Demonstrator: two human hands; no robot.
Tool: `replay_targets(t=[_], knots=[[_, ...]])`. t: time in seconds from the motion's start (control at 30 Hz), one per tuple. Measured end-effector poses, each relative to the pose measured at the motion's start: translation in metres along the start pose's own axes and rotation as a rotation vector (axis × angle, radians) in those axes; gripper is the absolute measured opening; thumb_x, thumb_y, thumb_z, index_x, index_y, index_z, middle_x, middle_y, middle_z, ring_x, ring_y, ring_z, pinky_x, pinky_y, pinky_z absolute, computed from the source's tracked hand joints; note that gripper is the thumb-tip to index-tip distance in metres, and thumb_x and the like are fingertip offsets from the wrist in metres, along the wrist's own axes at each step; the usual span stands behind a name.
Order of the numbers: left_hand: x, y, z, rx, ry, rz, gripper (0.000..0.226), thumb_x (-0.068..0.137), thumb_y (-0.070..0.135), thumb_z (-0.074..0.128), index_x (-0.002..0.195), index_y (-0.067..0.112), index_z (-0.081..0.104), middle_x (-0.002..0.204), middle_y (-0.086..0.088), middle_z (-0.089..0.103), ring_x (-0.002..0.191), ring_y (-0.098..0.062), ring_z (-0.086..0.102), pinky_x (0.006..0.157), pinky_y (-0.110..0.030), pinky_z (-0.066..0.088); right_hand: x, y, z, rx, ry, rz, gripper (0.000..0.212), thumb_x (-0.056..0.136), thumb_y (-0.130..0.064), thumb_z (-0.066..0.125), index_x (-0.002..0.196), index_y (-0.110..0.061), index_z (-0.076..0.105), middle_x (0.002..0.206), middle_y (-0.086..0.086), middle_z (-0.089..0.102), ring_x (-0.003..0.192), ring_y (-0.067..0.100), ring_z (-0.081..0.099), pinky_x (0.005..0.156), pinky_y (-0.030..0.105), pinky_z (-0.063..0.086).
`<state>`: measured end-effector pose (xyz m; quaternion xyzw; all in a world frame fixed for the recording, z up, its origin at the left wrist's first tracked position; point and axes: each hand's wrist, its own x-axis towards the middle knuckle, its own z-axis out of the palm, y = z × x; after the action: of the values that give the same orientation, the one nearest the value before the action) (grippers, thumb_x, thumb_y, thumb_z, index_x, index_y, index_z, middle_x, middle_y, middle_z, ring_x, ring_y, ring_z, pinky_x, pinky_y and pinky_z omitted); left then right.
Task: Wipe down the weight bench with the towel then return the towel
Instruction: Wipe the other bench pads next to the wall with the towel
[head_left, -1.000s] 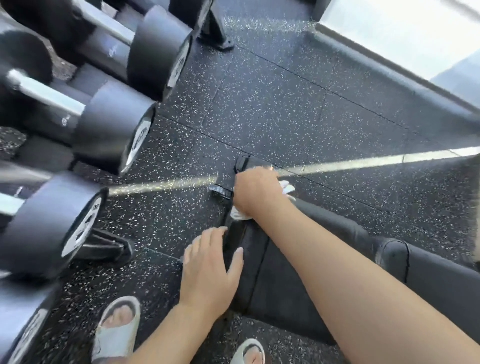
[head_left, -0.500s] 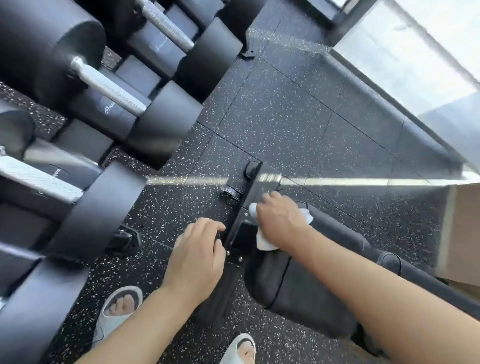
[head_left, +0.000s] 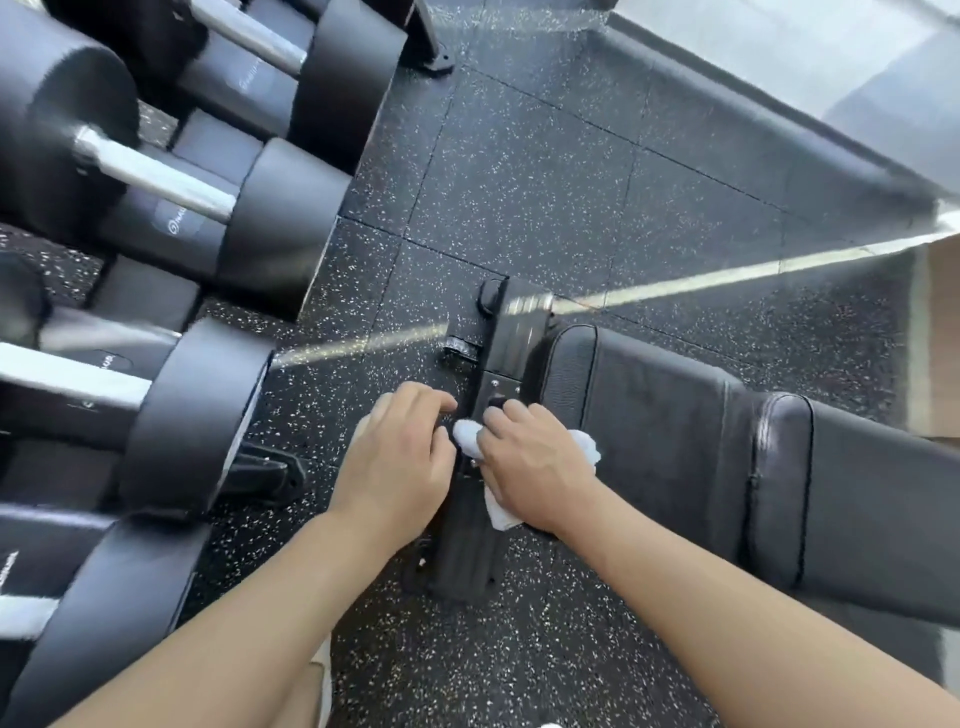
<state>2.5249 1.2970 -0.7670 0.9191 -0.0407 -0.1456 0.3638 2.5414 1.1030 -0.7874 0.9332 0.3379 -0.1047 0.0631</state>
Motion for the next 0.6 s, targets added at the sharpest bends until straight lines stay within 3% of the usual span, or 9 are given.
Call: replay_targets(t=[0.1,0.2,0.3,0.47,0.6], knots=[[0.002,0.017,0.01,0.043,0.001,0.071,0.028,0.098,0.017,0.049,0.125,0.022,0.057,0.123,0.008,0.056,0.114,-0.019,0.052,0.098,-0.046,0.048,-0.03,0.005,0.007,0.111,0.238,0.005,0.024,0.081,-0.029,0.074,0.078,-0.015,0.056,0.08,0.004,0.051,0.07,0.026,0.048,0.058,0.038,0.035],[0.01,0.045,0.024,0.082,-0.021,0.168,0.035,0.094,0.022,0.044,0.126,0.019,0.057,0.124,0.004,0.057,0.116,-0.022,0.052,0.1,-0.046,0.047,-0.071,0.01,0.019,0.19,0.426,0.145,0.022,0.093,-0.027,0.067,0.08,-0.011,0.059,0.079,0.007,0.053,0.067,0.027,0.045,0.056,0.039,0.038],[0.021,0.078,0.045,0.137,-0.073,0.316,0.04,0.093,0.022,0.043,0.13,0.016,0.056,0.127,-0.002,0.057,0.119,-0.027,0.052,0.103,-0.049,0.045,-0.116,0.026,0.041,0.161,0.547,0.389,0.023,0.098,-0.023,0.06,0.08,-0.009,0.061,0.076,0.008,0.051,0.064,0.029,0.045,0.054,0.044,0.042],[0.051,0.126,0.092,0.302,-0.195,0.538,0.043,0.093,0.016,0.051,0.136,0.013,0.055,0.136,-0.007,0.053,0.123,-0.031,0.05,0.107,-0.047,0.043,-0.186,0.059,0.068,0.18,0.608,0.986,0.021,0.094,-0.026,0.057,0.089,-0.006,0.057,0.081,0.011,0.052,0.067,0.032,0.049,0.055,0.043,0.045],[0.094,0.164,0.126,0.47,-0.243,0.737,0.046,0.091,0.014,0.053,0.137,0.01,0.056,0.139,-0.013,0.053,0.125,-0.037,0.05,0.109,-0.046,0.039,-0.183,0.051,0.07,0.191,0.642,1.228,0.024,0.093,-0.034,0.05,0.097,-0.011,0.053,0.087,0.009,0.054,0.072,0.029,0.049,0.06,0.042,0.042]])
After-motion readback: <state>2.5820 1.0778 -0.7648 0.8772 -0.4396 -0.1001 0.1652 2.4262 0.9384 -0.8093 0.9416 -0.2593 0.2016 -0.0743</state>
